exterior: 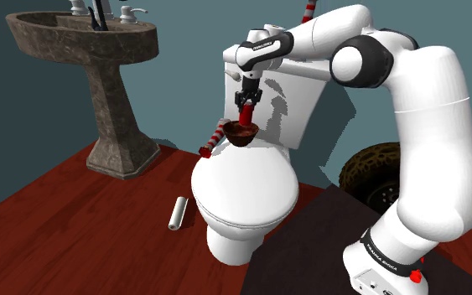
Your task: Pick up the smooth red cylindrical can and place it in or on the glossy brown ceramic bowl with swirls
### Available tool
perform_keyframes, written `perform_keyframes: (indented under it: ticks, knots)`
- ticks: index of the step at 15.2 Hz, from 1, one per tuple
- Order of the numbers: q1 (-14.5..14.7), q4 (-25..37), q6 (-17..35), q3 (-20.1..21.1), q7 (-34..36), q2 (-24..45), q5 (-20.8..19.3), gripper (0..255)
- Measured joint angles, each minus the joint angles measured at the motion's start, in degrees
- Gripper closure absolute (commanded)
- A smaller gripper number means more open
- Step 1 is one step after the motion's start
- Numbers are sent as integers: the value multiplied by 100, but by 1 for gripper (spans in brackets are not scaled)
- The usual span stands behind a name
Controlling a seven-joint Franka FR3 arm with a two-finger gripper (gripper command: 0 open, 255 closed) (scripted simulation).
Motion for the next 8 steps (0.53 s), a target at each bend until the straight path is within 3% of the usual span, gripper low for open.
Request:
perform_keyframes:
  ticks: [7,8]
  knots:
    - [9,-51,78,4,7,25,3,255]
    - [9,-51,79,4,7,25,3,0]
